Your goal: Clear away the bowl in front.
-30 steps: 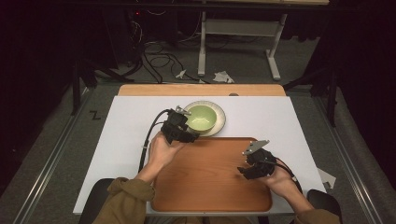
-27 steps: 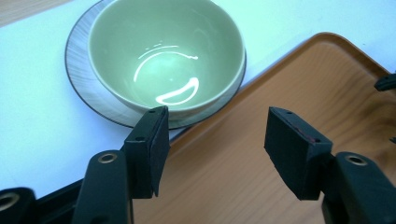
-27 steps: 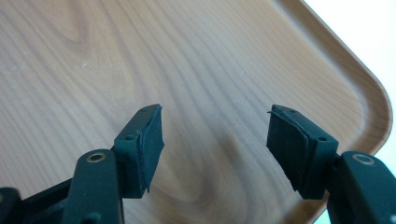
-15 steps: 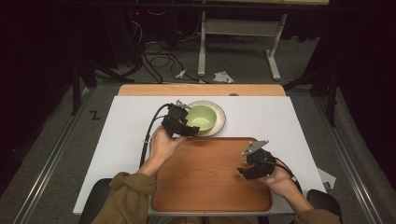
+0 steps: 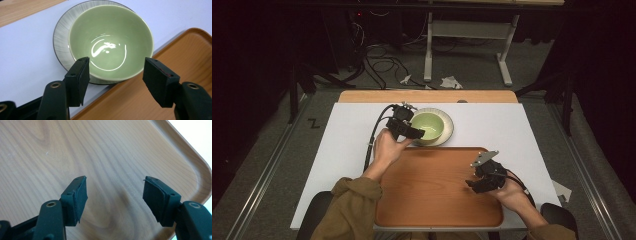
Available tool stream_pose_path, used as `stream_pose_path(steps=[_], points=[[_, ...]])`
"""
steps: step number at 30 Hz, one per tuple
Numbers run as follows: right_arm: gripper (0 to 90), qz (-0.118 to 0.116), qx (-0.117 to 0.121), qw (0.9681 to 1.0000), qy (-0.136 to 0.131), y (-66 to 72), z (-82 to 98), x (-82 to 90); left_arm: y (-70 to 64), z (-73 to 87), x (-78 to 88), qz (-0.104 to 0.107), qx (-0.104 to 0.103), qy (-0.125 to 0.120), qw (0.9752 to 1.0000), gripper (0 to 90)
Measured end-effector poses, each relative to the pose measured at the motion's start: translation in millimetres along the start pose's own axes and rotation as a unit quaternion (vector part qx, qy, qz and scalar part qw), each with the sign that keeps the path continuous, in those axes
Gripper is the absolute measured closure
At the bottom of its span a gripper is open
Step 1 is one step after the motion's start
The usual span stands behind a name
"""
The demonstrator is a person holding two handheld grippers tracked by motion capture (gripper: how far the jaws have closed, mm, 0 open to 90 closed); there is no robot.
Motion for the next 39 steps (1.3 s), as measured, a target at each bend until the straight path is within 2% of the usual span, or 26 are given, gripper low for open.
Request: stream_pose_path(steps=[7,10,12,18,22,25,28,30,35,39], points=[[36.3,-0.001,0.002,1.0,-0.001,0.1,-0.3,-0.2,6.1,-4.8,-5.8,-0.009,-0.002,0.013,0.9999,38.7],[36.4,-0.002,0.002,1.0,-0.001,0.4,-0.2,-0.2,6.9,-6.8,-9.1,0.004,0.01,0.018,0.9998,38.5],[36.5,-0.001,0.001,1.0,0.001,0.3,0.1,0.3,8.1,-7.7,-10.4,-0.003,0.007,0.021,0.9998,38.9],[36.6,-0.002,0.001,1.0,0.0,0.7,-0.1,0.7,16.0,-10.2,-15.4,-0.012,0.019,0.034,0.9992,38.9],[36.8,-0.001,0.003,1.0,-0.001,0.7,-0.4,0.5,21.8,-13.2,-19.5,-0.03,0.016,0.045,0.9984,39.2],[36.9,0.0,0.002,1.0,-0.002,0.3,-0.7,1.7,24.7,-16.3,-23.2,-0.03,0.025,0.045,0.9982,39.6],[36.9,0.0,0.003,1.0,-0.002,1.2,-0.8,1.2,28.0,-16.9,-30.0,-0.039,0.023,0.064,0.9969,40.4],[36.9,0.0,0.003,1.0,-0.003,1.4,-0.9,1.1,28.9,-17.3,-31.6,-0.041,0.024,0.067,0.9966,40.5],[36.9,-0.001,0.005,1.0,-0.002,1.6,-1.0,1.3,34.9,-16.0,-40.9,-0.043,0.039,0.088,0.9944,42.3],[36.9,-0.001,0.01,1.0,-0.002,1.7,-1.1,0.7,41.5,-11.6,-47.6,-0.055,0.042,0.105,0.9921,45.2]])
Point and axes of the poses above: each handheld gripper's, and its own axes: x roughly backward along the jaws, z roughly out of its underside, y roughly to its left, the point moved 9 cm from there along -x, roughly forward along the jaws, and after that the axes turned 1 degree about y, right-handed, at the moved point
